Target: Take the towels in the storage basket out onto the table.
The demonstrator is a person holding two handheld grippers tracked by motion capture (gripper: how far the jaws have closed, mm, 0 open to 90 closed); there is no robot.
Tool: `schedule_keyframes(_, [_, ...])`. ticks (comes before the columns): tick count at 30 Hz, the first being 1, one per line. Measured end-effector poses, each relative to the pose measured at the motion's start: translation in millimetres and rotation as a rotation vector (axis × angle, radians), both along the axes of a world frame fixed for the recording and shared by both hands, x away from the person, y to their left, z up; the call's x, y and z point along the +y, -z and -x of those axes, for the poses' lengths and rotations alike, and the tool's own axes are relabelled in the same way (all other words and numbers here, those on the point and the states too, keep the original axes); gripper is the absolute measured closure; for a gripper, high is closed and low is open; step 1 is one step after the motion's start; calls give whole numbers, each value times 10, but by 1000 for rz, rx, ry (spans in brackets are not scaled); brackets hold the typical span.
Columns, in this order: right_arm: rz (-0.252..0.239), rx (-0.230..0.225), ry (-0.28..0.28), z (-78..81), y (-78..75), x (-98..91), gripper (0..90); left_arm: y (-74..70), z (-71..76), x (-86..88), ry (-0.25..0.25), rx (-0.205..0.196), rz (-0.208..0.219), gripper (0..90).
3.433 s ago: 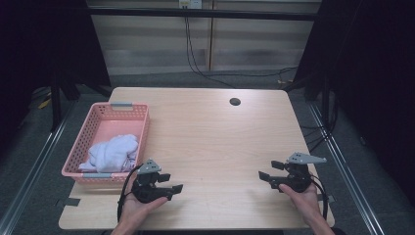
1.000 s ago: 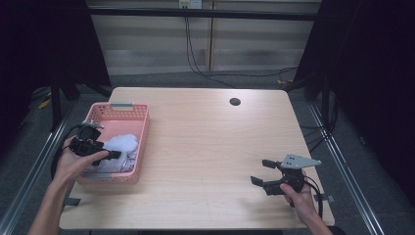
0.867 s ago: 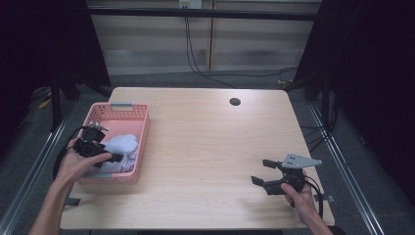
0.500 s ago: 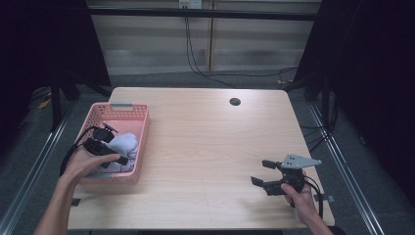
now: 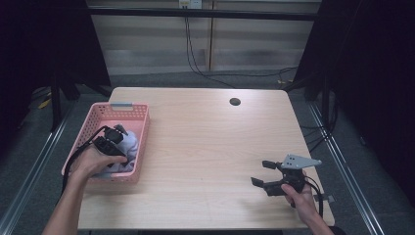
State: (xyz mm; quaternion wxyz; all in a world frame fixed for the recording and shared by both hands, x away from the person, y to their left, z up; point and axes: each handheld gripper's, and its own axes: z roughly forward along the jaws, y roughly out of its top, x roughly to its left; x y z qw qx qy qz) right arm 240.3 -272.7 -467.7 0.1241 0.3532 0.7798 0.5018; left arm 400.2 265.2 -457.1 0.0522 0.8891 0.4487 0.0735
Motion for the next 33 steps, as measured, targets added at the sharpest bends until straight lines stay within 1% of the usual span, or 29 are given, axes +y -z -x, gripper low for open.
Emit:
schedule_keyframes(1, [2,-1,1,4,-1,2,186,-3,6,14,-3,-6,9,199])
schedule_keyframes(2, [2,-1,1,4,-1,2,186,-3,6,14,-3,-6,9,233])
schedule_keyframes(3, [2,-1,-3,8,-2,4,186,-12,9,25,-13,-16,7,233])
schedule_keyframes(4, [2,-1,-6,9,-1,6,186,-14,12,27,-13,-26,9,289])
schedule_keyframes(5, [1,0,-6,9,-1,8,186,-25,9,39,-20,-30,14,321])
schedule_keyframes(6, [2,1,-6,6,2,11,186,-34,3,51,-22,-31,18,382])
schedule_keyframes(8, [5,2,-6,7,4,16,187,-53,-6,65,-13,-25,27,449])
schedule_keyframes(9, [5,2,-8,7,4,18,187,-55,-11,77,-16,-33,28,496])
schedule_keyframes(10, [5,2,-8,7,4,18,187,-61,-10,86,-23,-28,43,496])
schedule_keyframes(11, [8,-1,-6,2,4,19,186,-75,-16,132,-35,-33,75,540])
schedule_keyframes(13, [8,0,-3,-1,5,19,186,-88,-19,152,-39,-31,84,545])
schedule_keyframes(14, [12,0,-5,-14,6,20,186,-90,-18,169,-59,-32,109,553])
schedule_keyframes(15, [12,0,-5,-14,6,20,186,-90,-18,169,-59,-32,109,558])
schedule_keyframes(16, [11,2,-2,-16,5,21,186,-104,-20,184,-62,-36,120,558])
schedule_keyframes(17, [11,3,-1,-18,3,23,186,-113,-22,196,-68,-33,129,565])
schedule_keyframes(18, [11,1,-5,-17,2,24,187,-120,-21,206,-54,-26,134,577])
schedule_keyframes(19, [11,2,-4,-15,1,25,186,-143,-23,249,-85,-26,167,581])
schedule_keyframes(20, [11,2,-4,-15,1,24,186,-144,-21,267,-83,-23,181,583])
schedule_keyframes(21, [10,3,-4,-14,0,23,186,-154,-24,287,-82,-19,187,585])
schedule_keyframes(22, [10,2,-3,-14,0,22,186,-163,-29,322,-103,-14,219,587])
schedule_keyframes(23, [11,3,-1,-15,1,19,186,-168,-27,341,-104,1,251,587])
schedule_keyframes(24, [13,4,0,-17,3,19,186,-183,-26,359,-100,-1,257,588])
schedule_keyframes(26, [12,8,-2,-20,7,20,186,-199,-27,377,-106,-2,263,589])
schedule_keyframes(27, [14,9,-3,-19,8,23,186,-209,-29,400,-107,-2,280,590])
schedule_keyframes(28, [14,9,-2,-18,8,25,186,-209,-29,400,-107,-2,280,590])
schedule_keyframes(32, [13,8,-3,-18,6,23,186,-251,-8,473,-121,-8,332,590])
schedule_keyframes(33, [12,10,-2,-18,6,22,186,-262,0,486,-114,-5,347,590])
